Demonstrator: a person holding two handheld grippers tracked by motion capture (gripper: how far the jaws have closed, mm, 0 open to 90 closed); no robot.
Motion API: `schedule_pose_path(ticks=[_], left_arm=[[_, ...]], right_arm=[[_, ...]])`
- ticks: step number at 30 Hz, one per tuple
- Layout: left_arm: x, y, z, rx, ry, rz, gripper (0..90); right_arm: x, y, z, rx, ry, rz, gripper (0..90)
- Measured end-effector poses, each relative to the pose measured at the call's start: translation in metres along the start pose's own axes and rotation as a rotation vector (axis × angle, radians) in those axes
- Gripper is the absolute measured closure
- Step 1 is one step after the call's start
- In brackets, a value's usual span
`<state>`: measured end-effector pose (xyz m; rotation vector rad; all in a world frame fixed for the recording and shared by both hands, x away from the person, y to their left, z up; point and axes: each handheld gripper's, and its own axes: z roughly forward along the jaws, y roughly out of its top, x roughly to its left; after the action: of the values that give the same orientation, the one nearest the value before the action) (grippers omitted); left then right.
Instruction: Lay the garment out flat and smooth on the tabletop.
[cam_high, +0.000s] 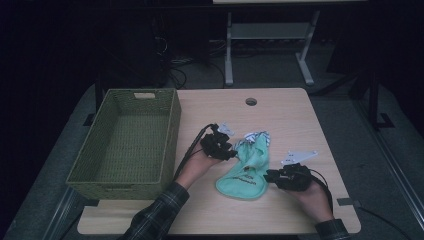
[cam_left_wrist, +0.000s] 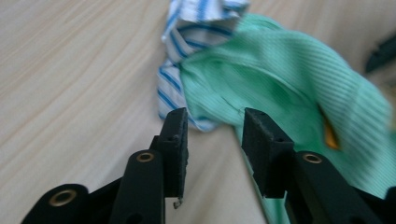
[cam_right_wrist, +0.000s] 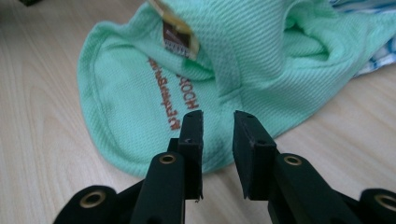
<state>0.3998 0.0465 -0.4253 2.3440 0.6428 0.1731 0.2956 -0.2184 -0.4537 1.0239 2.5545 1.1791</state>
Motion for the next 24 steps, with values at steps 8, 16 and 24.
schedule_pose_path(ticks=[8, 16, 24], left_arm=[[0.007, 0.006, 0.031, 0.003, -0.012, -0.033, 47.8], [0.005, 0.004, 0.045, 0.036, -0.002, -0.026, 48.3], [0.005, 0.004, 0.046, 0.058, 0.025, 0.004, 65.0]], right_arm=[[0.008, -0.007, 0.007, 0.033, 0.000, 0.004, 65.0], [0.009, -0.004, 0.009, 0.009, -0.008, 0.029, 55.3], [0.012, -0.005, 0.016, 0.065, -0.036, -0.003, 62.4]])
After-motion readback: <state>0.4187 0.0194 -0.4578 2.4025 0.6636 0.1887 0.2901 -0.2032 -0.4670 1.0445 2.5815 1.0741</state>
